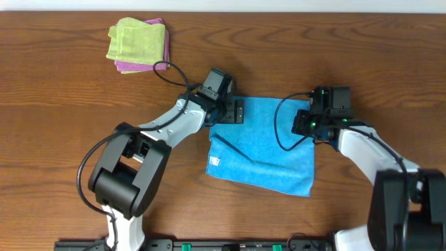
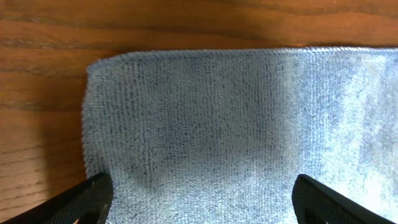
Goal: Fold the cloth
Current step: 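Fold the bottom edge up toward the top edge with both grippers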
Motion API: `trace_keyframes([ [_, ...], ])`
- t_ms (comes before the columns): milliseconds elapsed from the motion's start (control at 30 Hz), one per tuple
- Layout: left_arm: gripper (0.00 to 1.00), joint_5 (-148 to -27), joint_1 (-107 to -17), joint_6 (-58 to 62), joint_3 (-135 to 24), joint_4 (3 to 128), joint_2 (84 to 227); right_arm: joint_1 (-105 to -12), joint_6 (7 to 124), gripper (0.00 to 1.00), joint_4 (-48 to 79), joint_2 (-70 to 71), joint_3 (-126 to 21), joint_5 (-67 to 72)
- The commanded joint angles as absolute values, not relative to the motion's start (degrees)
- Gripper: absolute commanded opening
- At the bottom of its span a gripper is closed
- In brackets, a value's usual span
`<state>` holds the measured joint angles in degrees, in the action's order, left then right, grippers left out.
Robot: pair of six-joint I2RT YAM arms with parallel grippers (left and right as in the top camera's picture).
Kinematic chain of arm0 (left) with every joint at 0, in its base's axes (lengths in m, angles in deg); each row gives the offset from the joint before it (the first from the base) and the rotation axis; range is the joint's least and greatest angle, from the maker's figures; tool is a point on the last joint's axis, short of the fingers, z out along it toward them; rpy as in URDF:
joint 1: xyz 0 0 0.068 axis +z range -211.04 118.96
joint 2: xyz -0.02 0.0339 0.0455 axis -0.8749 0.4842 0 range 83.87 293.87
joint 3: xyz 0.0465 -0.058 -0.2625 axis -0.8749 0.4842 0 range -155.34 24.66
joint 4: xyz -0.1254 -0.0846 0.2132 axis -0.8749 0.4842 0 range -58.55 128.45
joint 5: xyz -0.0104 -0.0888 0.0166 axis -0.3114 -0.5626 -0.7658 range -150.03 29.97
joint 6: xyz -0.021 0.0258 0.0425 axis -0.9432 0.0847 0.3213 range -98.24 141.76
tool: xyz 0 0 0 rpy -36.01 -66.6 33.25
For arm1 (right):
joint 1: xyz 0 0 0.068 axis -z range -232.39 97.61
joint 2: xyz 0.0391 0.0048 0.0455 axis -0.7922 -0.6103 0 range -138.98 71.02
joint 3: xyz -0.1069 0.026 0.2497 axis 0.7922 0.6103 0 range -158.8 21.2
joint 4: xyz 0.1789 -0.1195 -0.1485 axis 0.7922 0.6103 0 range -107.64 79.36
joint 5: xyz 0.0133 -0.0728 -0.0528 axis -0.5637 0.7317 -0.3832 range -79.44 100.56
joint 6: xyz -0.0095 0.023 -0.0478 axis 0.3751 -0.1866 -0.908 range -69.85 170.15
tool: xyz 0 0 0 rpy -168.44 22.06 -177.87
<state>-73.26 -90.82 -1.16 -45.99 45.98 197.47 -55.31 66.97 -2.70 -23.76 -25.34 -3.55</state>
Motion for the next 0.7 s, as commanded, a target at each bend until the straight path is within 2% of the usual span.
trace_keyframes([
  [0, 0.93, -70.84, -90.69, -1.58, -47.41, 45.74, 198.54, -55.83, 63.56, 0.02, -3.93, -27.30, -26.00, -0.99],
  [300, 0.93, -69.87, -90.69, -1.60, -47.41, 44.73, 201.58, -55.79, 63.32, 0.01, -9.55, -31.28, -26.00, -0.97],
  [367, 0.89, -69.35, -90.69, -1.62, -47.41, 43.38, 202.48, -55.79, 63.32, 0.01, -10.86, -31.32, -26.00, -0.92],
  [667, 0.90, -66.49, -90.56, -3.56, -48.07, 39.90, 205.82, -55.79, 63.12, 0.01, -17.22, -31.32, -26.00, -0.33],
])
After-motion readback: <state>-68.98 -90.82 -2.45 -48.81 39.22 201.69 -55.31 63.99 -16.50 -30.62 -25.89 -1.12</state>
